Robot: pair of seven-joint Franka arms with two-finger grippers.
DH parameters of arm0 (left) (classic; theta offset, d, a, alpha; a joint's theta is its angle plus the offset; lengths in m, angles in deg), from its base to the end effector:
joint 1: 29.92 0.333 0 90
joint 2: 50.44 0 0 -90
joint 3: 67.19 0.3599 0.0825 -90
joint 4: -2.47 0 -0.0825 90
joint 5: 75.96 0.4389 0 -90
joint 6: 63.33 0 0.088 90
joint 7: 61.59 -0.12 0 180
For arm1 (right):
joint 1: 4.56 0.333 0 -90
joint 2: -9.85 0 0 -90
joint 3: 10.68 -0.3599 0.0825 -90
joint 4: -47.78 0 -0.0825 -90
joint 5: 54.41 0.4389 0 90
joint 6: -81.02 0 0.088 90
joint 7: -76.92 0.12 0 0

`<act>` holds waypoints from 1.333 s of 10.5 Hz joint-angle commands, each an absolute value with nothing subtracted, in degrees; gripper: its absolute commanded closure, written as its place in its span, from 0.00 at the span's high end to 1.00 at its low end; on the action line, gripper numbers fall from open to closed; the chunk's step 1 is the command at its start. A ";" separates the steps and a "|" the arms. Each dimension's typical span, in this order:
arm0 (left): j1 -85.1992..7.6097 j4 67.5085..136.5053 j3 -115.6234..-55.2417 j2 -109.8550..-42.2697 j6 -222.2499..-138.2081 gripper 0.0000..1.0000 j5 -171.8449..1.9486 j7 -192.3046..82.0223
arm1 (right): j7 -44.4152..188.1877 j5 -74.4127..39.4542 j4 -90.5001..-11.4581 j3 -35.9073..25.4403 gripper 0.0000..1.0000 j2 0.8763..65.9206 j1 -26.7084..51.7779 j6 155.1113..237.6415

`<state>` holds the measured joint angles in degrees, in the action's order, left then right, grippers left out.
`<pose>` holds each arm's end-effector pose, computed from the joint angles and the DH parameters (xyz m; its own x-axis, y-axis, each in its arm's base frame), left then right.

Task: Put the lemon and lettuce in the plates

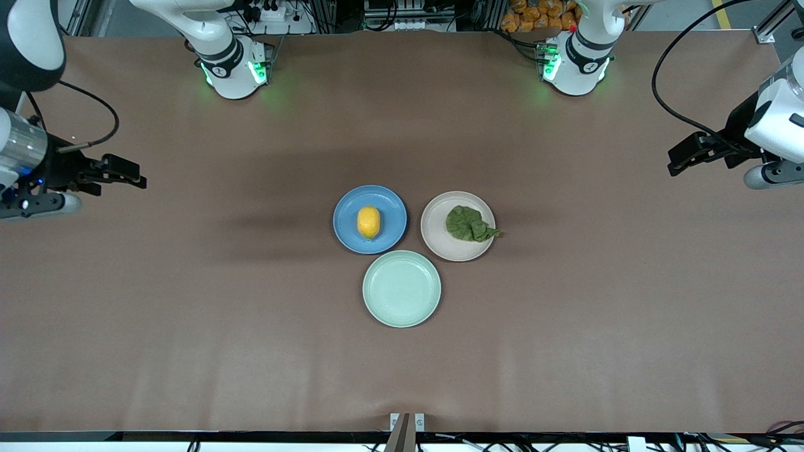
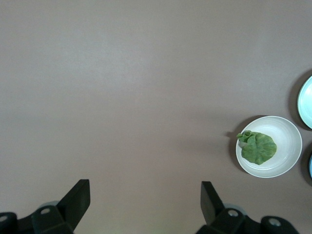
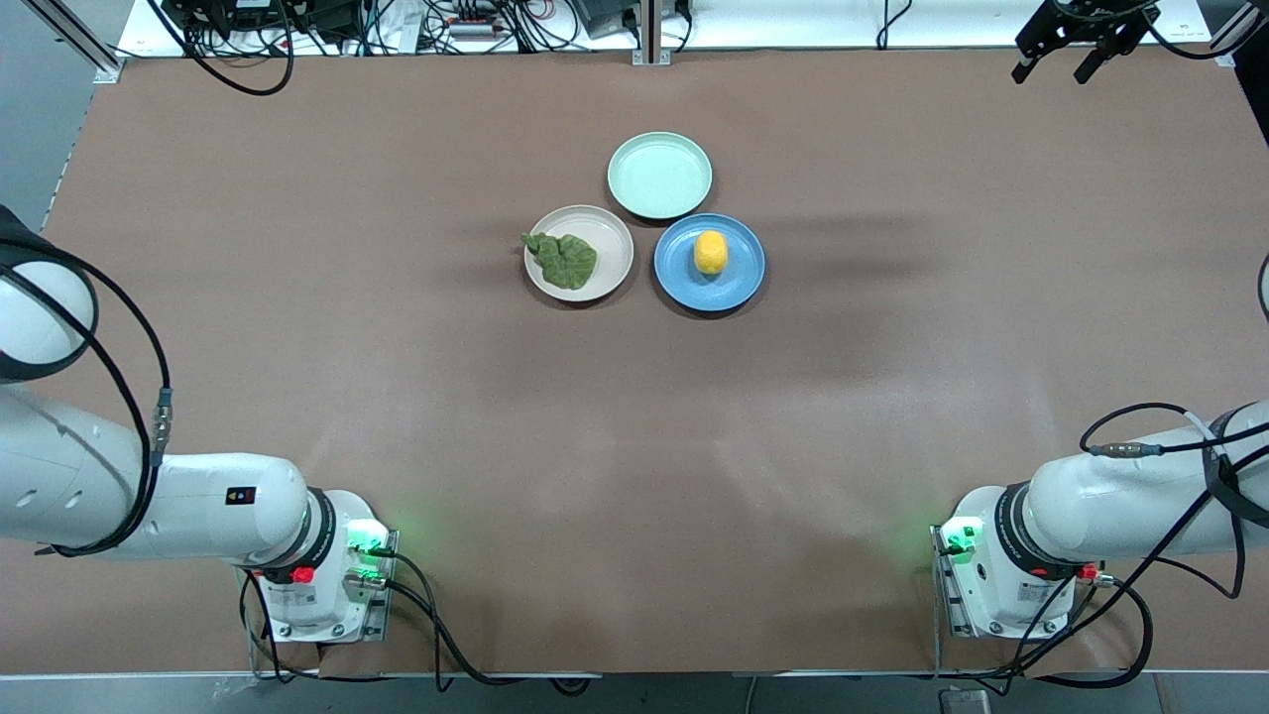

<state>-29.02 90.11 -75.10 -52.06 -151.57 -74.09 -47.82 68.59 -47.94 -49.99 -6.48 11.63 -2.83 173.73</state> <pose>0.6122 -0.0699 0.6573 0.9929 0.1186 -0.0102 0.1182 -0.9925 -0.0321 0.6133 -0.0128 0.5698 0.9901 0.0959 -0.1023 0.0829 -0.9887 -0.1250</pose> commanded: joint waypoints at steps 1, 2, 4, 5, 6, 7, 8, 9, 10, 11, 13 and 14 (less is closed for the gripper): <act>-29.05 89.48 -74.84 -52.02 -150.52 1.00 -74.81 -49.02 | 68.57 -49.92 -51.71 -7.25 1.00 7.75 -3.86 173.31; -29.30 89.48 -74.84 -52.11 -150.52 1.00 -74.81 -49.02 | 68.48 -50.37 -51.10 -7.25 1.00 7.65 -4.30 173.30; -29.39 89.48 -74.84 -52.11 -150.52 1.00 -74.90 -49.02 | 68.39 -50.46 -49.35 -7.25 1.00 7.65 -4.39 173.30; -29.13 89.48 -74.84 -52.11 -150.52 1.00 -74.73 -49.11 | 68.39 -50.72 -48.03 -7.25 1.00 7.65 -4.39 172.70; -29.22 89.48 -74.84 -52.11 -150.52 1.00 -74.90 -49.02 | 68.22 -52.46 -46.80 -6.82 1.00 7.65 -4.30 171.91; -29.22 88.96 -74.84 -52.11 -150.52 1.00 -74.99 -49.02 | 68.13 -53.70 -46.01 -6.73 1.00 7.65 -4.21 170.94; -29.13 88.61 -74.84 -52.11 -150.52 1.00 -74.99 -49.02 | 68.13 -54.06 -45.13 -6.73 1.00 7.74 -4.21 169.54; -29.13 88.60 -74.84 -52.11 -150.52 1.00 -74.90 -49.02 | 68.13 -54.06 -44.60 -6.55 1.00 7.74 -4.21 168.74; -28.87 88.60 -74.84 -52.02 -150.52 1.00 -75.16 -49.11 | 68.13 -54.06 -43.90 -6.55 1.00 7.91 -4.30 167.95; -28.87 88.52 -74.84 -52.02 -150.52 1.00 -75.08 -49.11 | 68.30 -54.06 -43.46 -5.94 1.00 7.91 -4.21 167.51; -28.95 88.17 -74.75 -52.02 -150.26 1.00 -74.99 -49.20 | 68.48 -53.54 -42.57 -3.48 1.00 7.74 -3.86 165.41; -28.95 88.16 -74.75 -52.02 -149.04 1.00 -75.16 -49.29 | 68.48 -53.10 -42.31 -2.00 1.00 7.82 -3.60 165.13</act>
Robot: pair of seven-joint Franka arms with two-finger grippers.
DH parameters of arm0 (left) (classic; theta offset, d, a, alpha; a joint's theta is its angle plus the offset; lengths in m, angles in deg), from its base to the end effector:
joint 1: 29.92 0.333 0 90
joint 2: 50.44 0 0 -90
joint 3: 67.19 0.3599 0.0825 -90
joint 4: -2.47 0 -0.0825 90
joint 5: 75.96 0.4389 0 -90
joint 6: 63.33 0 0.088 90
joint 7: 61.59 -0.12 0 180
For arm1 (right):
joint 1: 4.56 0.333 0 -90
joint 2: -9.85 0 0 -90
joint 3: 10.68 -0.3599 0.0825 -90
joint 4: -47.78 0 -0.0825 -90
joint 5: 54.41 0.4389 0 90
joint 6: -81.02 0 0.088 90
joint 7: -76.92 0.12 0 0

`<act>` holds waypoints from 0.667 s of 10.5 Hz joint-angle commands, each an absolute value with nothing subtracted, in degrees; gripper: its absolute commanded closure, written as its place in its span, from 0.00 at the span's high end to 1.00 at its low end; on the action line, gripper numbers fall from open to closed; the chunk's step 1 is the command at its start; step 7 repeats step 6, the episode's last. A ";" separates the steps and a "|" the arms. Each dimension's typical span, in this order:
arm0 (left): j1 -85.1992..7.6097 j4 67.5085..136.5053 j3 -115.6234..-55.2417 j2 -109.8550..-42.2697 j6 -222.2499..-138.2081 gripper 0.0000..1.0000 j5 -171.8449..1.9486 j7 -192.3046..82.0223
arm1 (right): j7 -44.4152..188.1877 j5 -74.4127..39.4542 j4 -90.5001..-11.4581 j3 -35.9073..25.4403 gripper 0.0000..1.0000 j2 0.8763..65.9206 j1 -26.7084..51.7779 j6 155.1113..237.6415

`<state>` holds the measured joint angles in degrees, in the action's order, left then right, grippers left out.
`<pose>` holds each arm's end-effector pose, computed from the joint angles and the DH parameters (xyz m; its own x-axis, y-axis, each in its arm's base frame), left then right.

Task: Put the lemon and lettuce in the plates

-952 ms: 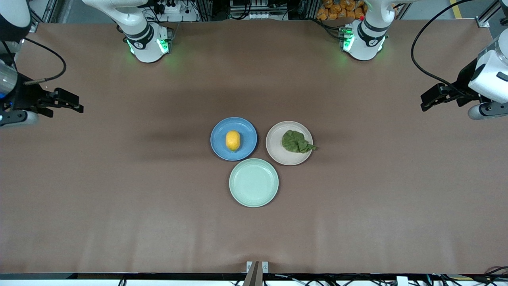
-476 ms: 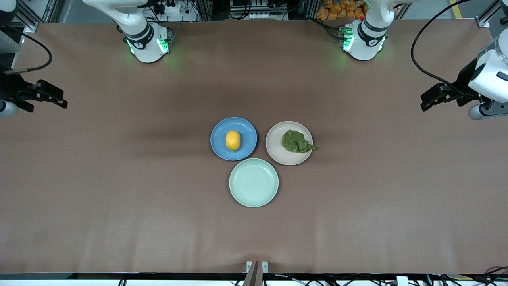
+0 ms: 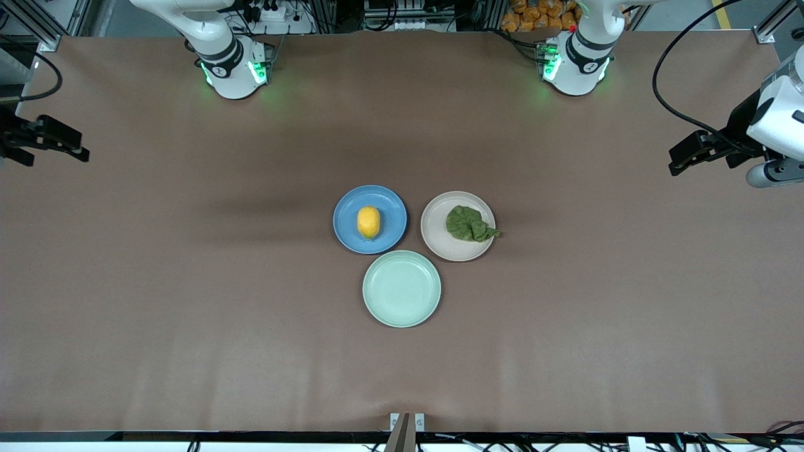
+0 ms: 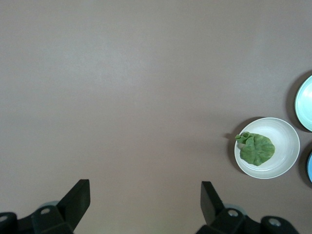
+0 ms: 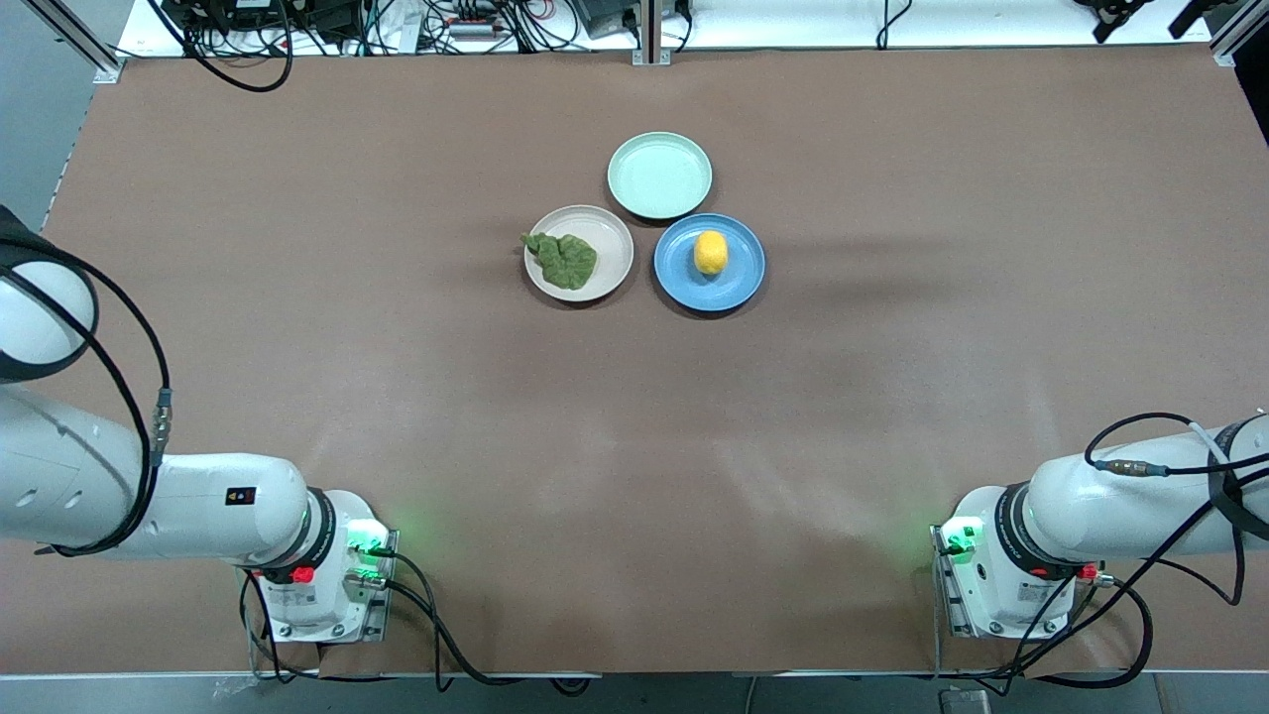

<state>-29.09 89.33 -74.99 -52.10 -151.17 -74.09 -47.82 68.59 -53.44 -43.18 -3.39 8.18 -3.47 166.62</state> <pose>0.6121 -0.0694 0.6633 0.9928 0.1195 -0.0044 0.1193 -0.9924 -0.0306 0.5866 -0.0628 0.6576 0.9974 0.0389 -0.0609 0.0372 -0.9989 -0.0298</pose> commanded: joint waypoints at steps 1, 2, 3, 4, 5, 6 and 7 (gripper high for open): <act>-28.95 88.16 -74.75 -51.85 -148.41 1.00 -75.51 -49.64 | 68.57 -52.92 -42.40 -1.72 1.00 7.74 -3.34 165.13; -29.13 88.16 -74.93 -51.85 -148.41 1.00 -74.99 -51.38 | 68.57 -52.92 -42.40 -1.72 1.00 7.74 -3.16 165.13; -28.96 88.16 -74.76 -51.76 -148.32 1.00 -74.90 -54.53 | 68.48 -52.92 -42.31 -1.72 1.00 7.82 -3.16 165.13; -28.87 88.16 -74.49 -51.76 -148.32 1.00 -75.25 -55.52 | 68.48 -52.83 -42.31 -1.80 1.00 7.82 -3.07 165.13; -28.87 88.16 -74.49 -51.67 -148.32 1.00 -75.17 -55.53 | 68.39 -52.83 -42.31 -1.98 1.00 7.91 -2.72 165.13; -28.95 88.16 -74.49 -51.58 -148.32 1.00 -75.34 -55.53 | 68.48 -52.83 -42.31 -2.16 1.00 7.91 -2.28 165.13; -28.95 88.16 -74.49 -51.58 -148.32 1.00 -75.34 -55.53 | 68.48 -52.83 -42.31 -2.16 1.00 7.91 -2.28 165.13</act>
